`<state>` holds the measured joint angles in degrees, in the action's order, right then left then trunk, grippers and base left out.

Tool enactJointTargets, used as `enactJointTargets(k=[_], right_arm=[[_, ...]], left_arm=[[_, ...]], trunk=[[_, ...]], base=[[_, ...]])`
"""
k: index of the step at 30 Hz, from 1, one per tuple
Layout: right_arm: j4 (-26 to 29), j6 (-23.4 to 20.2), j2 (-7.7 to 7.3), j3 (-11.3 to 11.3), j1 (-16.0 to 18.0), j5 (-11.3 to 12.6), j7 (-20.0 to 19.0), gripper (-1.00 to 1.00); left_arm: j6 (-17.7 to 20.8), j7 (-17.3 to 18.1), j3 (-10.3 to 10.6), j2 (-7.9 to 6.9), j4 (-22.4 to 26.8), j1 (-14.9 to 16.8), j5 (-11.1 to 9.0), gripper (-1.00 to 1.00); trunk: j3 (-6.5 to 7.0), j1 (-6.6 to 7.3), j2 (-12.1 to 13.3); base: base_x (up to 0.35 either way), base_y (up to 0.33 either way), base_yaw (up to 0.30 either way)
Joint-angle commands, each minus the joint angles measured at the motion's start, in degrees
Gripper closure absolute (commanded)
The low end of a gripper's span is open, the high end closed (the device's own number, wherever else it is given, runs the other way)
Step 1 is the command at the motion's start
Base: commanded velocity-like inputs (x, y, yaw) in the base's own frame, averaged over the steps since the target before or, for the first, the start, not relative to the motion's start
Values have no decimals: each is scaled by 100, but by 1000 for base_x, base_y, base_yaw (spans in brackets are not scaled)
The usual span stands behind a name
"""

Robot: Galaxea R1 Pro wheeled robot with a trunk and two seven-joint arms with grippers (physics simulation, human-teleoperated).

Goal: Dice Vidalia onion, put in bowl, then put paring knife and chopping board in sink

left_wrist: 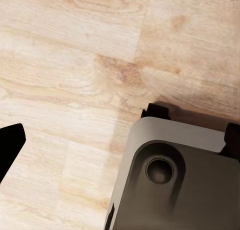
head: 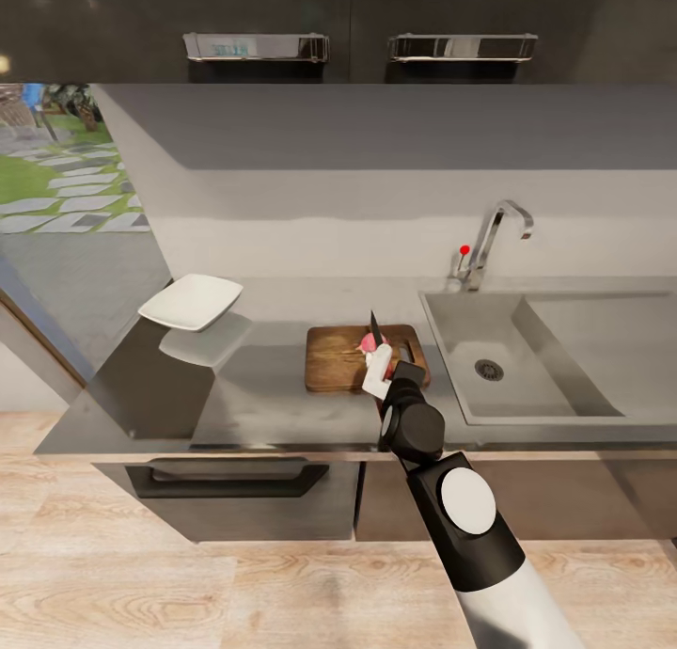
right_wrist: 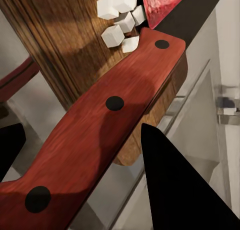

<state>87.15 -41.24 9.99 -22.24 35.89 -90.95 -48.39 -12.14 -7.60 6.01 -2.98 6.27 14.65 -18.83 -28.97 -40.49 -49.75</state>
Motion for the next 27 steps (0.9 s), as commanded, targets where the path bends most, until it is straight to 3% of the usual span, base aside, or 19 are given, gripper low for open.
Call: enactJointTargets(k=[1, 18, 27], right_arm=[[4, -16, 0, -8, 6, -54, -58, 100], [-388, -16, 0, -8, 6, -22, -57, 100], [-385, -20, 0, 8, 6, 113, -53, 100]], left_arm=[[-16, -22, 50, -1, 0, 2, -40, -100], [-16, -22, 50, -1, -3, 2, -41, -100], [-16, -22, 50, -1, -7, 2, -41, -100]], trunk=[[-6, -1, -4], [-6, -1, -4], [-6, -1, -4]], base=[[33, 0, 0], [3, 0, 0], [0, 0, 0]])
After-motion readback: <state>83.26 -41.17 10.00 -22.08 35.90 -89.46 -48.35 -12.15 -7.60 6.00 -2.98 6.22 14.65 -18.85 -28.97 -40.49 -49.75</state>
